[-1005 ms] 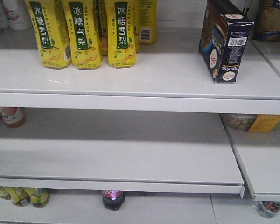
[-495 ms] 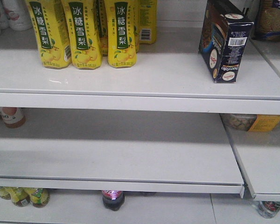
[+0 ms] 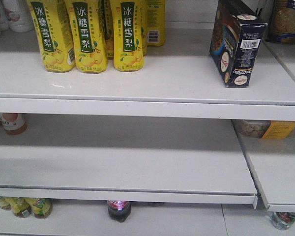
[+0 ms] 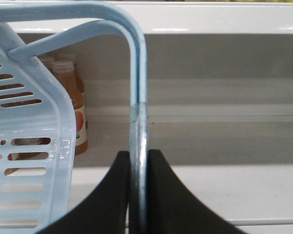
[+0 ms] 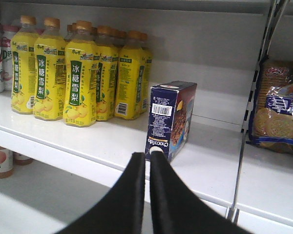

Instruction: Left arm holds basket, right arm returns cookies

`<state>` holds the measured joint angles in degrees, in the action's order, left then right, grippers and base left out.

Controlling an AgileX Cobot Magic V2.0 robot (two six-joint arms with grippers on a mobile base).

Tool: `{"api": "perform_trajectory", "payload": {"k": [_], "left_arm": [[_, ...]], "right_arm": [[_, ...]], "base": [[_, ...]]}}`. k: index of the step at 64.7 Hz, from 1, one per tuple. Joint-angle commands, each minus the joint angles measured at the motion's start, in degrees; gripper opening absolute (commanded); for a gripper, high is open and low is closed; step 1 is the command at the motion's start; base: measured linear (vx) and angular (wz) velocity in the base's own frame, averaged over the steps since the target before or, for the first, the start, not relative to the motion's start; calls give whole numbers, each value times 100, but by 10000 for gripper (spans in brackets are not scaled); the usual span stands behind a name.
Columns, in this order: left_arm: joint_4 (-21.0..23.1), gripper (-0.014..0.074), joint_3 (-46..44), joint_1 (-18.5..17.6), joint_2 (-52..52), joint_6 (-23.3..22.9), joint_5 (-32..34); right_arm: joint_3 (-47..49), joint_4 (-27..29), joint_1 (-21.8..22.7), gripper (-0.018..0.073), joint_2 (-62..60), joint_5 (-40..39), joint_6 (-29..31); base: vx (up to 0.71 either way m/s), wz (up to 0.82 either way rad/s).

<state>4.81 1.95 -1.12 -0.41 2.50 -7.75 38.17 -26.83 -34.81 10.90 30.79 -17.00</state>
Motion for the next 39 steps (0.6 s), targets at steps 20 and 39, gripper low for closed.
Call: {"api": "perform_trajectory", "payload": {"k": [20, 39], "left_arm": [[-74, -3, -170, 4, -104, 112, 634], [-74, -3, -170, 4, -104, 112, 634]], "right_arm": [[113, 699, 1667, -6, 82, -662, 801], [-80, 1717, 3232, -6, 82, -1167, 1546]], "base": [[0, 0], [0, 0]]}}
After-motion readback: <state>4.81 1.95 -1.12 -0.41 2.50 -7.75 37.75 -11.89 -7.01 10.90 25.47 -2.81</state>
